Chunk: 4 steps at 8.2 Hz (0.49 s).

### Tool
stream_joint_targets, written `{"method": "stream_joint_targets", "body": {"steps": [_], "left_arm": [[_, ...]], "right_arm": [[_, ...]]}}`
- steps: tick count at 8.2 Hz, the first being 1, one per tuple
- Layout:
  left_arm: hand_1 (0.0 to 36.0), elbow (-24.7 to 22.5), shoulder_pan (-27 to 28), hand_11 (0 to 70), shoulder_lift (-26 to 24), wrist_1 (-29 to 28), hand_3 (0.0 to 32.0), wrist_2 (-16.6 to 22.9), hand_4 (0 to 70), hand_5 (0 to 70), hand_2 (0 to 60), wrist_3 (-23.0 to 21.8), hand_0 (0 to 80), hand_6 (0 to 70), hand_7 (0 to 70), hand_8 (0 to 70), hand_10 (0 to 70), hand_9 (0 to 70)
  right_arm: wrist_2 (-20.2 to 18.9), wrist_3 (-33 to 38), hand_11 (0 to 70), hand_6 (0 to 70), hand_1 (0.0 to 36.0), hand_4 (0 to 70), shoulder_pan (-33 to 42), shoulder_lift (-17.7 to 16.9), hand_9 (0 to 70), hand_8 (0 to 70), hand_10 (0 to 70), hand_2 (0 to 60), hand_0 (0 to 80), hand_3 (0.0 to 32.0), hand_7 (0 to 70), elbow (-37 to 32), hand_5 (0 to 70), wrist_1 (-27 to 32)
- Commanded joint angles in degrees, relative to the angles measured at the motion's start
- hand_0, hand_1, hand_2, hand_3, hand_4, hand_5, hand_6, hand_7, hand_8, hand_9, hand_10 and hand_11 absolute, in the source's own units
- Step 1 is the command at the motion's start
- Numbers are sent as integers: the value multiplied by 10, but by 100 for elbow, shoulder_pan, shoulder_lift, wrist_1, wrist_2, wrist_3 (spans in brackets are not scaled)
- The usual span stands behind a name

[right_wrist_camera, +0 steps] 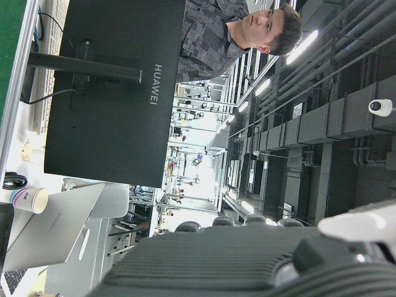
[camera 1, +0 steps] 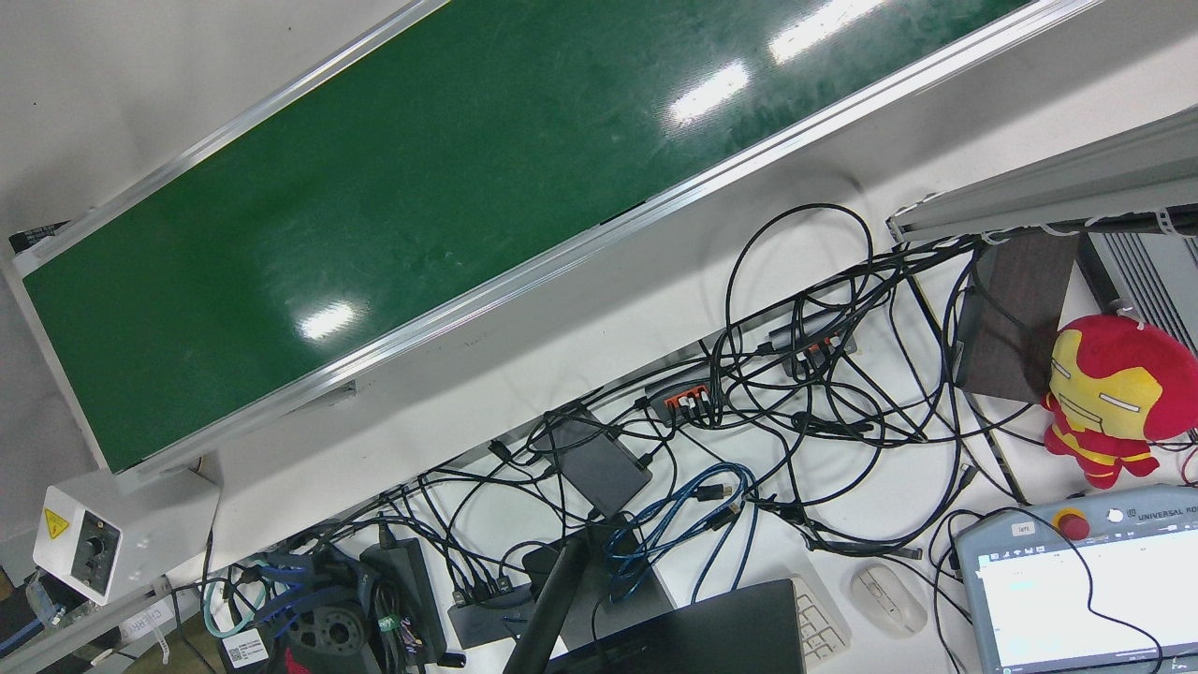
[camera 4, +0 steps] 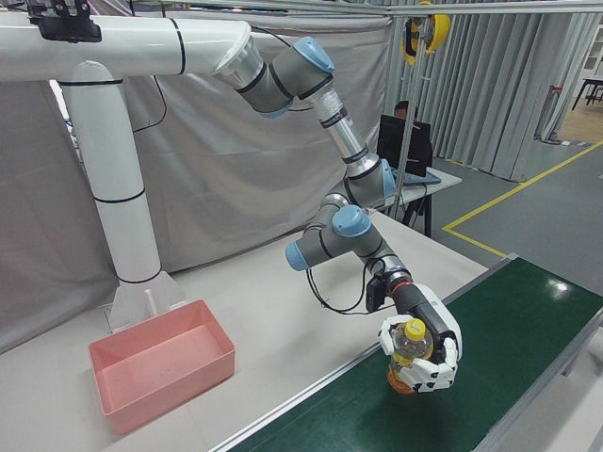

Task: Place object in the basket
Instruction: 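Close the left hand around the bottle and lift it off the belt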

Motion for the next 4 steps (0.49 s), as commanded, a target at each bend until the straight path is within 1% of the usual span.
{"method": "stream_joint_targets", "body": {"steps": [1,2,3,4], "left_arm": [[360,-904,337,690,-13,467,0,235,700,700,600,-3,670,547,700,700,480,700],[360,-1343,888,700,-12,773,0,289,700,700,600,31,673,551,700,700,491,700],[360,-1643,1468,700,-21,1011,0,290,683,700,600,66,657,539,700,700,490,700],[360,-1837,1969,700,-82,1222,0,290,657,700,600,67,675,517,700,700,487,700]], "right_arm": [[0,0,0,0,0,0,0,0,0,0,0,0,0,0,0,0,0,0],[0,0,0,0,0,0,0,0,0,0,0,0,0,0,0,0,0,0],[0,0,0,0,0,0,0,0,0,0,0,0,0,0,0,0,0,0],[8,0,0,0,0,0,0,0,0,0,0,0,0,0,0,0,0,0]]}}
